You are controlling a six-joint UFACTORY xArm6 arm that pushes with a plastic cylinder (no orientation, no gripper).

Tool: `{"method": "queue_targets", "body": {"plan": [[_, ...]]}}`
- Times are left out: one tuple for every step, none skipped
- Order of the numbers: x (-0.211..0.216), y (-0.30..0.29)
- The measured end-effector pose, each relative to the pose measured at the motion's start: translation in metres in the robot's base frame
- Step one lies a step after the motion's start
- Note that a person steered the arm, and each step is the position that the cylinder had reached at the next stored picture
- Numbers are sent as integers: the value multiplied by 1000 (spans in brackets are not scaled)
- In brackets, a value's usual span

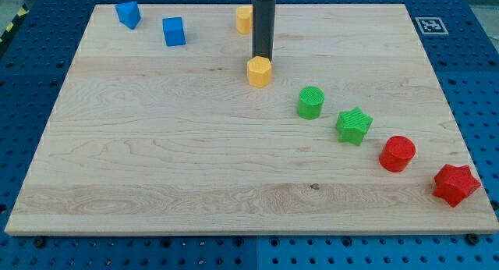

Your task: Move the yellow hexagon slightly near the green circle

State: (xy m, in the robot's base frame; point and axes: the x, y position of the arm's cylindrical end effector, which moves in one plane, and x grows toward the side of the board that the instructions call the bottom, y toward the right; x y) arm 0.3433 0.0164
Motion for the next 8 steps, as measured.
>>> {"method": "queue_targets", "body": {"plan": [[-3,-33],[-3,-50],[1,-43],[5,-30],[14,-15],[21,-5],[21,-5],[21,-5]]}}
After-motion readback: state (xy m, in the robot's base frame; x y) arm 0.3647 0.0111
